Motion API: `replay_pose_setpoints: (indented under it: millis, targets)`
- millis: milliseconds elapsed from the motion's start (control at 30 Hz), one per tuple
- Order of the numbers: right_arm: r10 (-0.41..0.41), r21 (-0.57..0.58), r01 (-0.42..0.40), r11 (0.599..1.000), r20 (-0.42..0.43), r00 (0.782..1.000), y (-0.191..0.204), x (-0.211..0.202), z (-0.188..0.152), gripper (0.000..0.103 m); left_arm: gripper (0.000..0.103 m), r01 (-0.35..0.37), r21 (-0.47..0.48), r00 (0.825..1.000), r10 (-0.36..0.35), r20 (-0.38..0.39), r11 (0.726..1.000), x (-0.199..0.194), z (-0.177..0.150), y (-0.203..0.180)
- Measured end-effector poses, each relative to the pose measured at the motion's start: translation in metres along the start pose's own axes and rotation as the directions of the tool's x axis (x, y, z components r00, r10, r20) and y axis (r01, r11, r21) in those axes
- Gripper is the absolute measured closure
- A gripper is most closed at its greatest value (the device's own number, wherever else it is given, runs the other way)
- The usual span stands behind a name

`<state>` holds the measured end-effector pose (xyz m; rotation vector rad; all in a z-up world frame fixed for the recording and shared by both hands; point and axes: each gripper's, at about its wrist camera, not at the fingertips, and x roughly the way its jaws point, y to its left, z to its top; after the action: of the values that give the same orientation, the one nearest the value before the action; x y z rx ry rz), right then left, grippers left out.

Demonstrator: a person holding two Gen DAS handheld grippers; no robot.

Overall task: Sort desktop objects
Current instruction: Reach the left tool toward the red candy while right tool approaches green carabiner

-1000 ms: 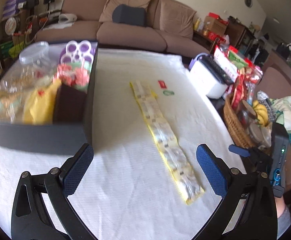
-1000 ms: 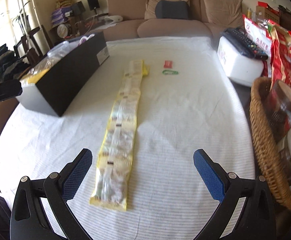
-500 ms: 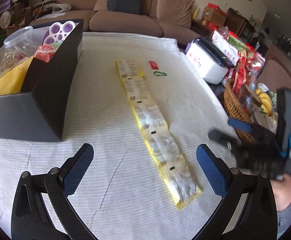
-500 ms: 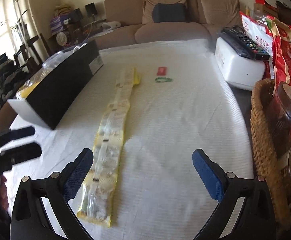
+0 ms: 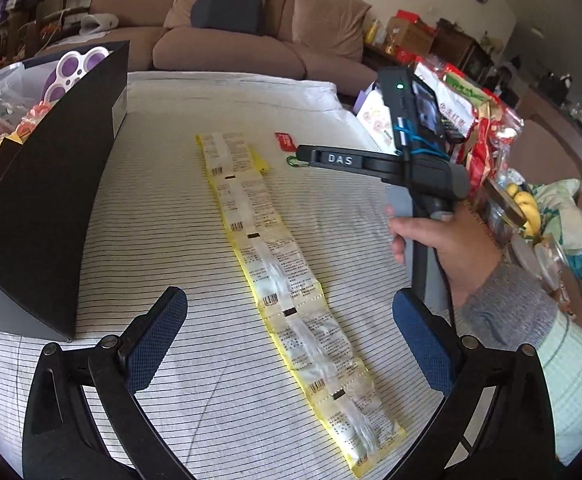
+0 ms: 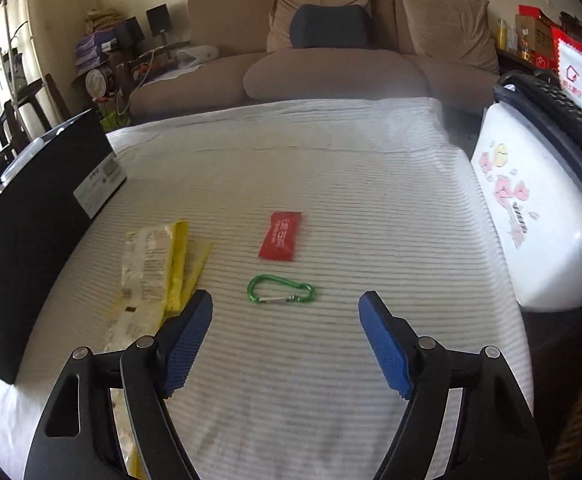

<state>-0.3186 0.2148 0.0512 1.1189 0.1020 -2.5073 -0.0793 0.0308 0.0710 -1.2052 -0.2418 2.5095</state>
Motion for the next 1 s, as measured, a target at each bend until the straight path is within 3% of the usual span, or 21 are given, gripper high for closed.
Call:
replay_pose_setpoints:
  millis: [200, 300, 400, 433, 500, 633, 867, 1000]
  targets:
    - [0.003, -0.009, -0.003, 1.000, -0.026, 1.000, 0.003, 0.026, 0.009, 0.031, 0.000, -0.043, 0.005, 0.999, 0.043, -0.005, 0.999, 0.009, -0.002, 0.004]
    - [-0.040, -0.023, 0.039, 0.999, -0.073, 0.997, 0.009, 0.033, 0.009, 0.032, 0.000, -0.039, -0.007, 0.999, 0.039, -0.015, 0.999, 0.011, -0.002, 0.006]
    - [-0.073, -0.036, 0.070, 0.997, -0.066, 0.995, 0.013, 0.034, 0.006, 0.032, 0.000, -0.036, -0.033, 0.999, 0.035, -0.020, 0.999, 0.012, -0.002, 0.011]
    - [-0.086, -0.045, 0.083, 0.995, -0.069, 0.994, 0.016, 0.035, 0.006, 0.036, 0.000, -0.036, -0.038, 0.999, 0.036, -0.022, 0.999, 0.012, -0.002, 0.012]
    - [-0.085, -0.037, 0.083, 0.996, -0.071, 0.994, 0.019, 0.032, 0.005, 0.056, 0.000, -0.039, -0.046, 0.999, 0.038, -0.021, 0.998, 0.010, -0.001, 0.014]
    - [-0.072, -0.022, 0.070, 0.997, -0.083, 0.994, 0.019, 0.028, 0.004, 0.058, 0.000, -0.034, -0.068, 0.999, 0.034, -0.007, 0.997, 0.005, 0.005, 0.018]
    - [-0.007, 0.063, 0.010, 0.998, -0.038, 0.999, 0.006, -0.036, -0.010, 0.058, 0.000, 0.006, -0.072, 1.000, -0.005, 0.012, 0.997, 0.000, 0.019, 0.014]
    - [0.035, 0.126, -0.031, 0.992, -0.024, 0.999, 0.000, -0.088, -0.036, 0.058, 0.000, 0.018, -0.123, 0.999, -0.014, 0.031, 0.992, 0.016, 0.055, 0.012]
